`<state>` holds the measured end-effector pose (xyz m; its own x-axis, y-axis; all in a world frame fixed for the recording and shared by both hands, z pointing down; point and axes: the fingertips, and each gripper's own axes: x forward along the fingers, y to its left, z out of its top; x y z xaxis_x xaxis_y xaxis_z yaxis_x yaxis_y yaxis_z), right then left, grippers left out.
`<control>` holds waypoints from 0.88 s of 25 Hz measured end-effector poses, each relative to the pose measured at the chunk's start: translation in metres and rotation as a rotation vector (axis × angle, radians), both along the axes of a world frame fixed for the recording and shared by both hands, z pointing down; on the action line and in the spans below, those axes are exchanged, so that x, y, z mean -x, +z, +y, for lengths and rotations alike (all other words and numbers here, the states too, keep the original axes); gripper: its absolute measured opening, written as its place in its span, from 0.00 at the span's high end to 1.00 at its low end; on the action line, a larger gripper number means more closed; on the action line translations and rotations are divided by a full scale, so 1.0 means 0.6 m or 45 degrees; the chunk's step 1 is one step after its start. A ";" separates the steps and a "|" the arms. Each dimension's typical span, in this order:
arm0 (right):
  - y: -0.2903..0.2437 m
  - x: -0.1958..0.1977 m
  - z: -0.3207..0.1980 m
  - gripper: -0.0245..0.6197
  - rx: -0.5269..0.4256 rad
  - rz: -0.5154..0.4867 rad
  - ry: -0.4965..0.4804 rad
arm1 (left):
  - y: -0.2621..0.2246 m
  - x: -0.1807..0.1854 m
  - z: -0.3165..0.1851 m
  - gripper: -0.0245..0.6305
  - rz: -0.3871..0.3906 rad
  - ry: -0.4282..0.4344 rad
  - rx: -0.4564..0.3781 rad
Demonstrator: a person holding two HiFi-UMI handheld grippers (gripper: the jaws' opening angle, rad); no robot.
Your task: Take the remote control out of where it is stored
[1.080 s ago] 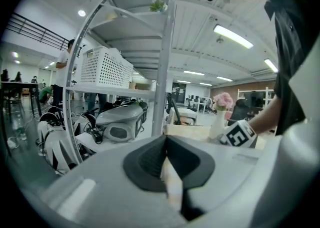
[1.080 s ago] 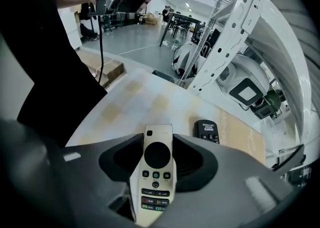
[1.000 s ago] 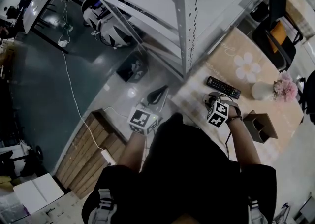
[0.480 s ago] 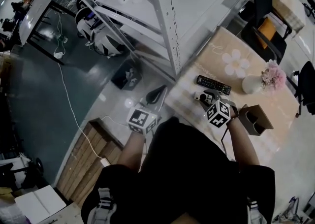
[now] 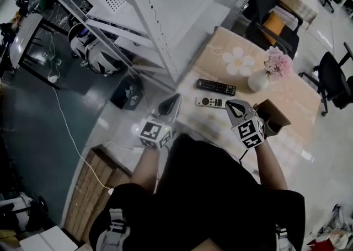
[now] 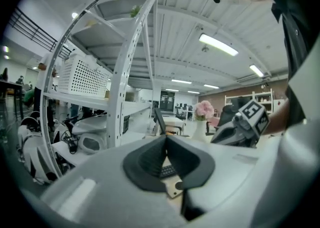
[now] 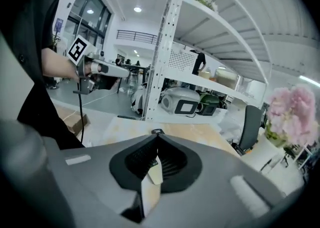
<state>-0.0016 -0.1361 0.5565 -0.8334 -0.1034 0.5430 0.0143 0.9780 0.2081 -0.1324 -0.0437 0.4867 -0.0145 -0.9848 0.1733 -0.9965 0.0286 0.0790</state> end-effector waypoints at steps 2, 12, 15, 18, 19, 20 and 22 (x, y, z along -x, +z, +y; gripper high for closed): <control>-0.011 -0.032 -0.005 0.95 -0.005 -0.022 0.048 | -0.003 -0.013 -0.007 0.96 0.006 0.006 -0.012; -0.071 -0.174 -0.032 0.95 0.088 -0.279 0.320 | -0.014 -0.113 -0.045 0.96 -0.014 0.116 -0.029; -0.092 -0.210 -0.045 0.95 0.159 -0.390 0.415 | -0.014 -0.135 -0.050 0.96 -0.003 0.128 -0.045; -0.109 -0.240 -0.061 0.95 0.234 -0.490 0.496 | -0.020 -0.149 -0.056 0.96 0.004 0.139 -0.045; -0.115 -0.249 -0.067 0.95 0.242 -0.519 0.521 | -0.021 -0.153 -0.059 0.96 0.004 0.147 -0.048; -0.121 -0.257 -0.072 0.95 0.239 -0.546 0.545 | -0.022 -0.157 -0.062 0.96 0.002 0.157 -0.051; -0.133 -0.271 -0.078 0.95 0.210 -0.589 0.582 | -0.028 -0.162 -0.067 0.96 0.000 0.174 -0.058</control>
<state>0.1611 -0.1830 0.4764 -0.8762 -0.4474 0.1791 -0.4635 0.8841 -0.0595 -0.0351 -0.0840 0.4699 0.1206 -0.9843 0.1286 -0.9908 -0.1113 0.0770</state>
